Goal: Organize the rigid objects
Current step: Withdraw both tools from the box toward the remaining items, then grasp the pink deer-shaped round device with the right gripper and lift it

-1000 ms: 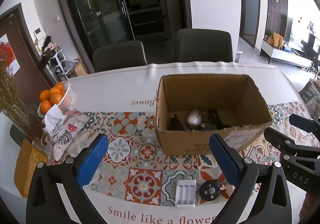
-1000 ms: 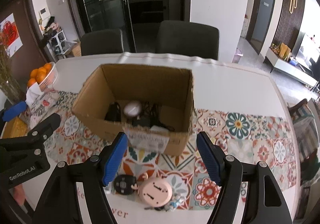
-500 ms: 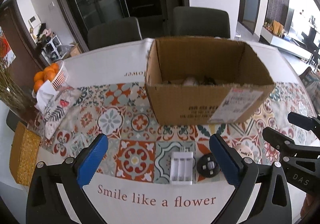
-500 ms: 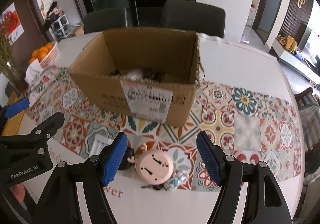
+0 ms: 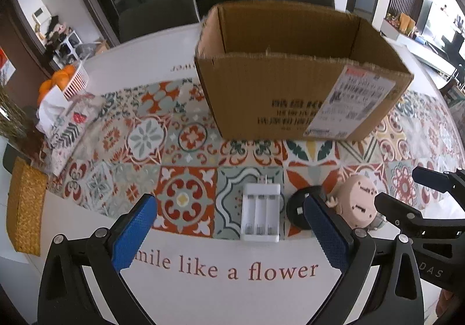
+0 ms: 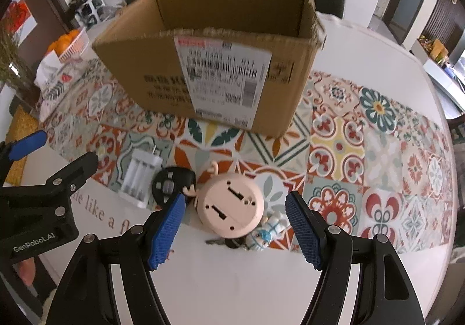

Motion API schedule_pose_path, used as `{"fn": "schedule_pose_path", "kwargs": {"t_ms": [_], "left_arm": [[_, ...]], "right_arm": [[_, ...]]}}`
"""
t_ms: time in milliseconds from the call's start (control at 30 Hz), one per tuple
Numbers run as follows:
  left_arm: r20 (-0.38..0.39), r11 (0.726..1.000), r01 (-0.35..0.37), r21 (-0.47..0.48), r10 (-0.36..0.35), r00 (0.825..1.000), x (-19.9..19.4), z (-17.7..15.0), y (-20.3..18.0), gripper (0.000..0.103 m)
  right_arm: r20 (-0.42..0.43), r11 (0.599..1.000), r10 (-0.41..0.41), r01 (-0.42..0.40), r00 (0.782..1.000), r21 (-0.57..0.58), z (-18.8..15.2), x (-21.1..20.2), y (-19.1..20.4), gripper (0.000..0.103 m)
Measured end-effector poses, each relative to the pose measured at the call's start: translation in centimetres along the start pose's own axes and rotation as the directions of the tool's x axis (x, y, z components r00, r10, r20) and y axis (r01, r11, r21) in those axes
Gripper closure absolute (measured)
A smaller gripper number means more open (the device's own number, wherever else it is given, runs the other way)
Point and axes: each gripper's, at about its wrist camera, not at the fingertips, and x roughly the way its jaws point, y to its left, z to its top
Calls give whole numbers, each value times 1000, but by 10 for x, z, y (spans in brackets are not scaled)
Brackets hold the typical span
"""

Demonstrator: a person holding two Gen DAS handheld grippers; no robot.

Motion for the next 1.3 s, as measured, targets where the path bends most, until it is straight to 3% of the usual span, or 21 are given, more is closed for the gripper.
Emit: {"fn": "schedule_pose_path", "kwargs": {"t_ms": [367, 800, 1300], "left_arm": [[-112, 1000, -10, -1, 10, 994, 34, -19, -1, 0], [-183, 1000, -29, 1, 28, 983, 58, -27, 2, 0], [-218, 998, -57, 11, 58, 974, 73, -32, 7, 1]], "right_arm": [[-90, 998, 0, -6, 996, -65, -12, 29, 7, 31], [-176, 995, 14, -31, 984, -95, -13, 65, 7, 31], [-182, 990, 4, -30, 983, -138, -7, 97, 9, 29]]}}
